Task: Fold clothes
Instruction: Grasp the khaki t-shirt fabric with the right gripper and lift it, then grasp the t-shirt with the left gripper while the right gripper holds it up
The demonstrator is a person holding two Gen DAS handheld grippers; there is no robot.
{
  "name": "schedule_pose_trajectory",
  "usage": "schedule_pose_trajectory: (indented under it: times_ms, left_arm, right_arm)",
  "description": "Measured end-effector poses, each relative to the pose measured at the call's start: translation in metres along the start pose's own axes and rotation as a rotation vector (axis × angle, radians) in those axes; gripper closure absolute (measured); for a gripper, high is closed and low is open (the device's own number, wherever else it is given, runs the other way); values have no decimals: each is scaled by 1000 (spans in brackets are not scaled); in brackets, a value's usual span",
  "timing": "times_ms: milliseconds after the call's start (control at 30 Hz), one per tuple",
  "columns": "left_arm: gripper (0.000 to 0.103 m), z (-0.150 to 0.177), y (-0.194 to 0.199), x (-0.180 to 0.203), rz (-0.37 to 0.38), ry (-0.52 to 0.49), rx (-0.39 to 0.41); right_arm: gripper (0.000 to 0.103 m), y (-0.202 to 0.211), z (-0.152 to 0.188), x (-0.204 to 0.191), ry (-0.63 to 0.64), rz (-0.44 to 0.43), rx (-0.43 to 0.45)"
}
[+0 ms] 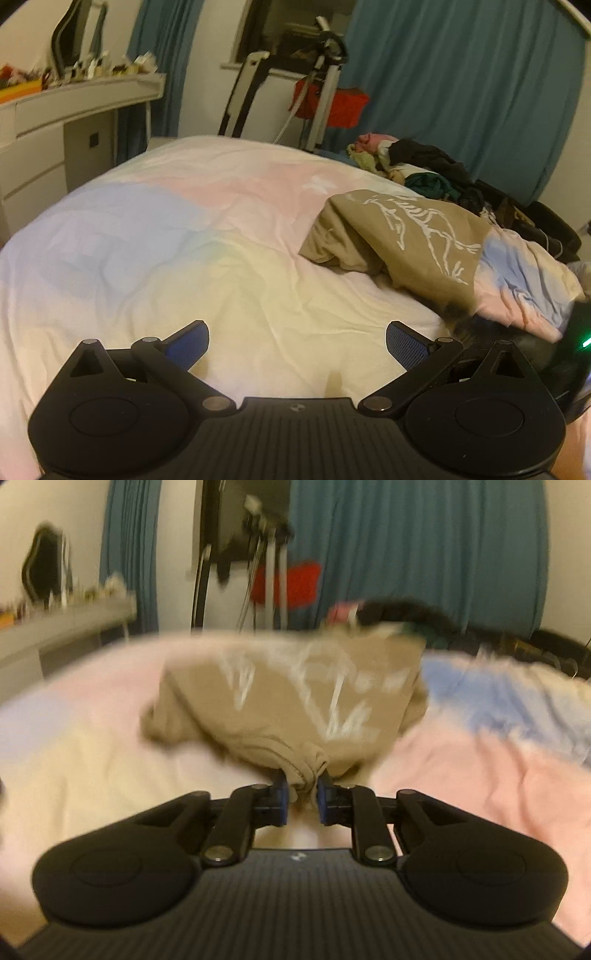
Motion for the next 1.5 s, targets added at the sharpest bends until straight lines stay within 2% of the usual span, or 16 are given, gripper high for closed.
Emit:
schedule_pose_trajectory:
  times_ms: [167, 233, 333, 433, 500, 633, 733, 800, 867, 900, 967, 1000, 1100, 1200, 1333, 1500]
  left_arm:
    - [0, 5, 0, 15, -6, -84, 14]
    - [0, 7, -1, 21, -13, -119, 19]
    - [0, 9, -5, 37, -8, -195, 33]
    - [0, 16, -14, 62, 4, -327, 48]
    - [0, 23, -23, 81, 15, -415, 56]
    - [0, 41, -38, 118, 43, -606, 104]
    - [2, 56, -58, 145, -16, -748, 178]
    - [8, 53, -78, 152, -48, -735, 177]
    - [22, 41, -96, 146, -75, -645, 158]
    - [36, 33, -105, 142, -87, -590, 146]
    - [85, 19, -113, 128, -77, -479, 130]
    - [92, 11, -116, 120, -66, -424, 124]
    - [95, -9, -99, 95, -42, -279, 198]
    - [97, -32, -70, 75, 18, -184, 291]
    - [98, -46, -19, 59, 109, -167, 349]
    - [98, -40, 51, 43, 199, -190, 368]
  right_arm:
    - [86, 55, -31, 22, -107, -46, 167]
    - [86, 78, -38, 35, -157, -76, 209]
    - [87, 109, -42, 51, -203, -131, 240]
    - [87, 137, -44, 68, -248, -207, 259]
    - [86, 148, -46, 76, -240, -227, 272]
    - [86, 144, -44, 86, -267, -274, 252]
    - [86, 137, -42, 94, -302, -313, 232]
    - [86, 130, -41, 98, -324, -328, 224]
    - [86, 124, -37, 104, -343, -327, 228]
    - [86, 121, -36, 107, -352, -327, 229]
    - [86, 108, -32, 111, -377, -315, 202]
    - [86, 99, -31, 113, -393, -304, 174]
    - [86, 74, -25, 118, -442, -278, 97]
    - [86, 69, -20, 117, -464, -273, 59]
    - [86, 89, -18, 105, -400, -258, 57]
    - [86, 131, -24, 82, -239, -228, 129]
Point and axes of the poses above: each gripper's, at about its wrist camera, not at the fingertips, and y roughly against the way its jaws point, x to its right, z to its underside, the point moved 2 cm from there along -y, roughly the way its jaws point, and after that the axes turned 10 degrees about -x, right-handed, at the moved point
